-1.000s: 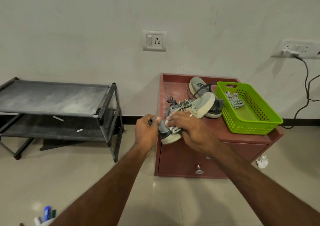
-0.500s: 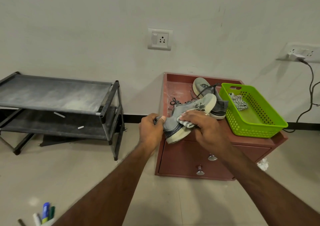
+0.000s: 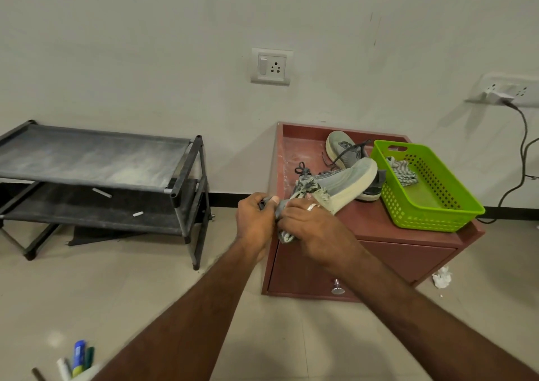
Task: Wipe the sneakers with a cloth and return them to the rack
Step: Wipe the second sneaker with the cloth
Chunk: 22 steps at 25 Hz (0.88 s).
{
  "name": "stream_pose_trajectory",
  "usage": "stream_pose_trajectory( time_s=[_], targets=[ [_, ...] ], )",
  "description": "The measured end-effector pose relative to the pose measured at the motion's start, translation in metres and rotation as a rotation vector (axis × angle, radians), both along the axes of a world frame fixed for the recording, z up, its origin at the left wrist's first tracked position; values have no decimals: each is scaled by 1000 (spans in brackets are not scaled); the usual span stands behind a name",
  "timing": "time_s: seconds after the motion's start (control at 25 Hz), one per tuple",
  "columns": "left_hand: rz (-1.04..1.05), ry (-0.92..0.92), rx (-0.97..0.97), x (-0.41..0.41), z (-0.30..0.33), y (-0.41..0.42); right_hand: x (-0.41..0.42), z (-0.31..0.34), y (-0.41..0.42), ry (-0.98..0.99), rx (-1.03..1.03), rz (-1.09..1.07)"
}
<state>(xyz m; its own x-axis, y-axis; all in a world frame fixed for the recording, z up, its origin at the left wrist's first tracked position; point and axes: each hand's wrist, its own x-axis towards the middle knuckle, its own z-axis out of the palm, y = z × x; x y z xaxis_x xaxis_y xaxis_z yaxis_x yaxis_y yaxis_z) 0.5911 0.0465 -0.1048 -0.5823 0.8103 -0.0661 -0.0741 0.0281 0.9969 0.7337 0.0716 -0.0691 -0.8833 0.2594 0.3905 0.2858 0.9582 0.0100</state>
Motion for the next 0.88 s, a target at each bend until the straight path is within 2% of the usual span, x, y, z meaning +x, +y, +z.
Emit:
stream_pose_trajectory(
  time_s=[0.08, 0.12, 0.2, 0.24, 0.32, 0.4, 0.64, 0.68, 0.8, 0.88],
  targets=[
    [0, 10, -9, -1, 1, -1, -4, -4, -8, -28, -28, 7],
    [-8, 9, -7, -1, 1, -1, 0, -1, -8, 44, -145, 37],
    [-38, -31, 2, 0, 6, -2, 18, 11, -3, 350, -479, 1],
    [-46, -72, 3, 2, 10, -2, 30, 14, 4, 505, -555, -71],
    [-43, -129, -6, 2, 14, -3, 51, 14, 17, 638, -444, -233],
    [-52, -182, 6, 3, 15, -4, 57, 7, 23, 576, -290, -280],
    [-38, -195, 15, 1, 13, -5, 30, -11, 14, 293, -61, -81],
    [-31, -207, 10, 1, 12, -5, 29, -13, 11, 277, -105, -33],
    [-54, -232, 3, 0, 11, -4, 44, -6, 9, 423, -589, -62],
    [-57, -241, 2, 1, 13, -5, 53, -2, 8, 540, -627, -167]
  ],
)
